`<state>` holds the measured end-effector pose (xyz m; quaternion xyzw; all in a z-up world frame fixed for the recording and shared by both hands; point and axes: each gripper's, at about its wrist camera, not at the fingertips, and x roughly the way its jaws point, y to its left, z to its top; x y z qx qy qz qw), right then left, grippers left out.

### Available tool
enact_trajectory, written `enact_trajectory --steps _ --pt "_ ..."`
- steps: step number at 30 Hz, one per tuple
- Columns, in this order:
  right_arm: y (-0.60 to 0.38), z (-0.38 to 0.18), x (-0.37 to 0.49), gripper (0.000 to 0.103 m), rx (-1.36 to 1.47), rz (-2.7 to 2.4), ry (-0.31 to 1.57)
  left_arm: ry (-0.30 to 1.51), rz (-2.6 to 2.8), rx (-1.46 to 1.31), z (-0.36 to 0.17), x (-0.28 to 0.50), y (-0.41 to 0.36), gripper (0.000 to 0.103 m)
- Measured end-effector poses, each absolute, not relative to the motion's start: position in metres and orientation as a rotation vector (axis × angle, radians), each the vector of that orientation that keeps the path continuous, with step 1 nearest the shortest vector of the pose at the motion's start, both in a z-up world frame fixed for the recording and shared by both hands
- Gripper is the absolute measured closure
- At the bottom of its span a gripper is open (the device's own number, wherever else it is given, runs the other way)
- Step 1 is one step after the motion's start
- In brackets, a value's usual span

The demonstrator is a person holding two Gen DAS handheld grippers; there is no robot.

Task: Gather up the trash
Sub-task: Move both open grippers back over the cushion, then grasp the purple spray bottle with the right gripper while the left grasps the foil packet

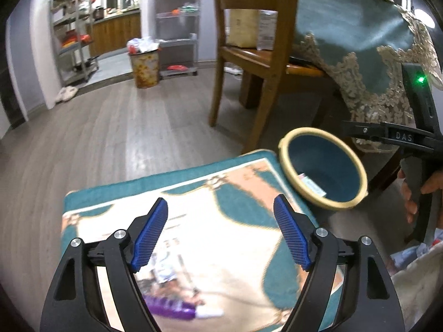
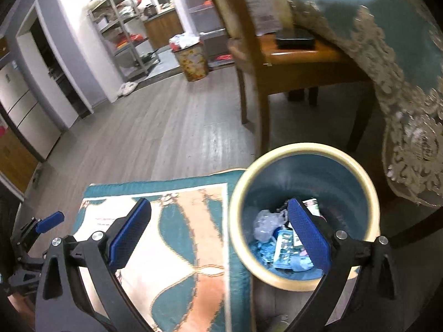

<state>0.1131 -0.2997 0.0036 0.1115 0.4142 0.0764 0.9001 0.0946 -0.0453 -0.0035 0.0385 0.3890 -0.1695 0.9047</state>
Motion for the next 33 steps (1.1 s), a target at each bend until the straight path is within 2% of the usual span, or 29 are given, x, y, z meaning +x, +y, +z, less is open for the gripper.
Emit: enact_trajectory --steps 7,17,29,30,33 --pt "-0.25 -0.004 0.115 0.006 0.153 0.215 0.887 0.806 -0.269 0.079 -0.007 0.077 0.007 0.014" --pt "-0.177 -0.028 0.116 0.006 0.02 0.319 0.939 0.85 -0.134 0.037 -0.026 0.066 0.085 0.013" --pt "-0.064 -0.083 0.086 0.007 -0.1 0.603 1.04 0.892 -0.053 0.007 -0.043 0.063 0.138 0.013" --pt "-0.054 -0.09 0.08 0.007 -0.114 0.627 1.05 0.896 -0.046 0.005 -0.044 0.064 0.141 0.013" --pt "-0.023 -0.109 0.063 0.017 -0.191 0.687 1.069 0.913 -0.02 -0.016 -0.048 0.066 0.151 0.013"
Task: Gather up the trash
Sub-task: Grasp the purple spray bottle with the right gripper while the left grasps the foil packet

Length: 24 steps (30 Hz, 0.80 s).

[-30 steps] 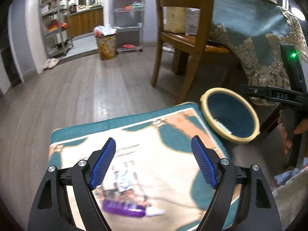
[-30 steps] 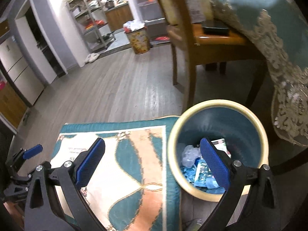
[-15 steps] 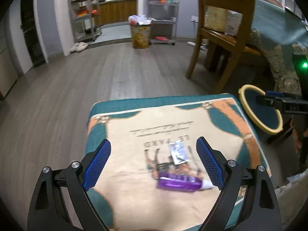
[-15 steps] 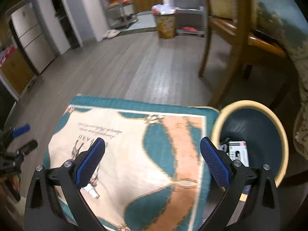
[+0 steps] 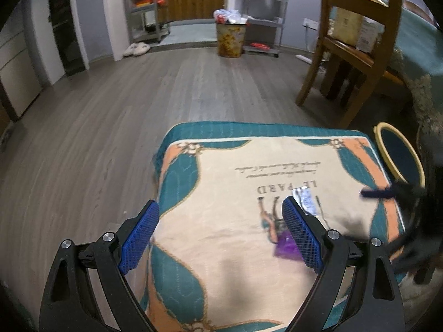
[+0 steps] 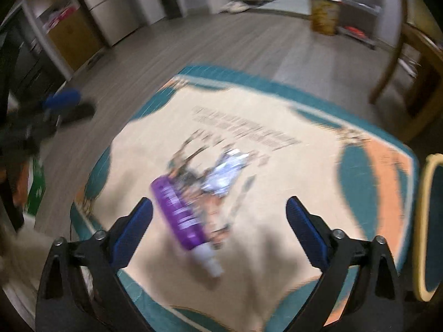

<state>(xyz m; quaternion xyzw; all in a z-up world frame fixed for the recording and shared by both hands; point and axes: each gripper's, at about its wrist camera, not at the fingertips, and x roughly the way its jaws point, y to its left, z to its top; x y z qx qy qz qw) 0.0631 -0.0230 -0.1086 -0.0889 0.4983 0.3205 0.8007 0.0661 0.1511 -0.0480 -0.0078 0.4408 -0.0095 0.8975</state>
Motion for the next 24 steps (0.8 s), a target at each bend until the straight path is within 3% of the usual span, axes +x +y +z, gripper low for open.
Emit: enact_trajectory --steps 8,11,12,15,24 --pt "0.017 -0.141 0.05 0.035 -0.325 0.766 1.071 0.93 -0.008 -0.047 -0.053 0.068 0.162 0.013" --pt "0.02 -0.149 0.053 0.05 -0.339 0.776 1.074 0.934 -0.006 -0.039 -0.054 0.068 0.163 0.013" --pt "0.021 -0.152 0.054 0.06 -0.344 0.782 1.085 0.936 -0.003 -0.038 -0.054 0.069 0.163 0.013" --pt "0.02 -0.15 0.052 0.069 -0.355 0.793 1.089 0.946 -0.002 -0.047 -0.057 0.071 0.163 0.013" --pt "-0.055 -0.078 0.062 0.071 -0.254 0.665 1.126 0.976 -0.033 -0.018 -0.066 0.085 0.136 0.013"
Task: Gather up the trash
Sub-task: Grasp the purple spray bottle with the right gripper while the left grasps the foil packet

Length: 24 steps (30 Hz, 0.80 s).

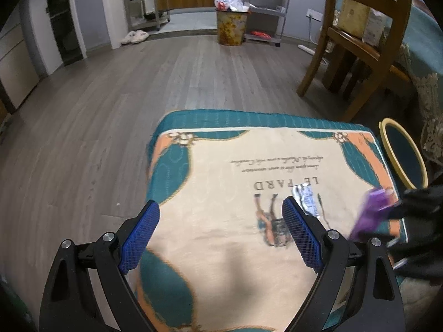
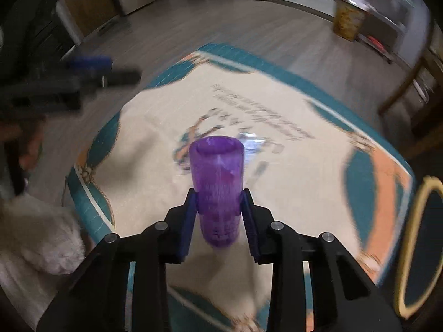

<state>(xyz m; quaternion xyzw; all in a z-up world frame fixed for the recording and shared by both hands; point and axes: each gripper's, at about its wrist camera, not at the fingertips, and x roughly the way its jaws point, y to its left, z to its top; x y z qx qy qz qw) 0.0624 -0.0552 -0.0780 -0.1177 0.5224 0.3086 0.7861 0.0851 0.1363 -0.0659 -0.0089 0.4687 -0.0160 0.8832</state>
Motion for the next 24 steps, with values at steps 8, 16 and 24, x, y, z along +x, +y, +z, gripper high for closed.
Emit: enact_trajectory --steps 8,16,24 --pt "-0.136 -0.057 0.089 0.071 -0.077 0.506 1.065 1.016 -0.099 0.036 -0.094 0.104 0.079 0.013" --pt "-0.167 -0.059 0.101 0.071 -0.03 0.476 1.058 1.064 -0.137 0.067 -0.126 0.119 0.027 0.024" --pt "-0.186 -0.055 0.107 0.071 0.011 0.477 1.044 1.138 -0.147 0.147 -0.153 0.122 0.003 0.062"
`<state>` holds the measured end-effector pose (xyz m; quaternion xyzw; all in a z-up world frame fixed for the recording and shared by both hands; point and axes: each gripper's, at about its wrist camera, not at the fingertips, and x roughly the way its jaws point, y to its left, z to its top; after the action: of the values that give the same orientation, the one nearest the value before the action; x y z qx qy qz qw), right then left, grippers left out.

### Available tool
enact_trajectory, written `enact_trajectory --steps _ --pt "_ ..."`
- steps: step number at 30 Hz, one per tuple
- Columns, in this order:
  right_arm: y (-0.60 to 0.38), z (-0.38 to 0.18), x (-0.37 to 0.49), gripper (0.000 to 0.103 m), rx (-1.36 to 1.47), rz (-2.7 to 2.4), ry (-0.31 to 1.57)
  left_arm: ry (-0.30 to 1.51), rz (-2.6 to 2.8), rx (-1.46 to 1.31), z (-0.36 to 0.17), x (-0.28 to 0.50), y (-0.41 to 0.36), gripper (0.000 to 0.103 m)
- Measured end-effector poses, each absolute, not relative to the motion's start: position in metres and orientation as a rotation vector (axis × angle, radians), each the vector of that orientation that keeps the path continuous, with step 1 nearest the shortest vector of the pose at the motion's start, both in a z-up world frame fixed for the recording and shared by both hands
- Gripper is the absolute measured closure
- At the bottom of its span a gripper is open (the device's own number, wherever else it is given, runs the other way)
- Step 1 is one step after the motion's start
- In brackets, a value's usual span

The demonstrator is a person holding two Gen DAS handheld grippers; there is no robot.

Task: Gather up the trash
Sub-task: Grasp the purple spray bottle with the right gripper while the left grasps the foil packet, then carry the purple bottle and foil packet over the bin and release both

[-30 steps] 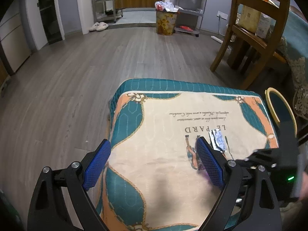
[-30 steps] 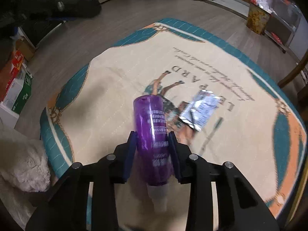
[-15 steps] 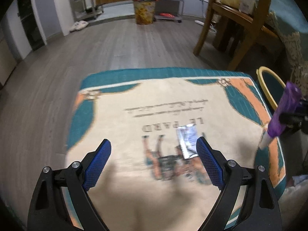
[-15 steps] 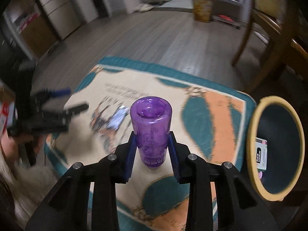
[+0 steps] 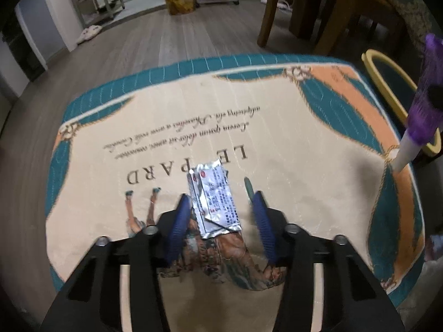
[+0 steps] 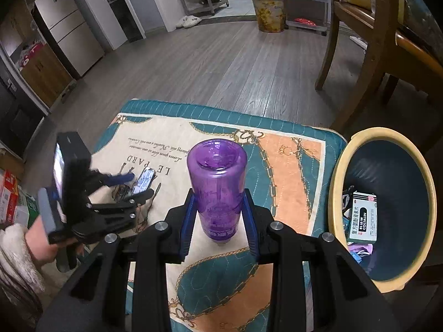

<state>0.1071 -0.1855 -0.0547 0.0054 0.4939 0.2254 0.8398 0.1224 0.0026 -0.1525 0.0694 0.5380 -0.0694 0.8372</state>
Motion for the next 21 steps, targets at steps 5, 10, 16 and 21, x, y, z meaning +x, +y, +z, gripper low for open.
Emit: enact_trajectory --steps 5,10,16,21 --pt "-0.19 -0.052 0.108 0.071 0.03 0.475 1.038 1.14 -0.146 0.164 -0.154 0.119 -0.002 0.073" --pt "-0.191 -0.05 0.108 0.071 0.036 0.472 1.034 1.1 -0.151 0.139 -0.142 0.114 0.001 0.079" --pt "-0.212 -0.04 0.107 0.071 0.07 0.431 1.007 1.003 -0.211 0.09 -0.104 0.117 -0.019 0.079" --pt "-0.248 -0.031 0.109 0.071 0.117 0.367 0.976 0.902 -0.356 0.043 -0.068 0.113 -0.056 0.079"
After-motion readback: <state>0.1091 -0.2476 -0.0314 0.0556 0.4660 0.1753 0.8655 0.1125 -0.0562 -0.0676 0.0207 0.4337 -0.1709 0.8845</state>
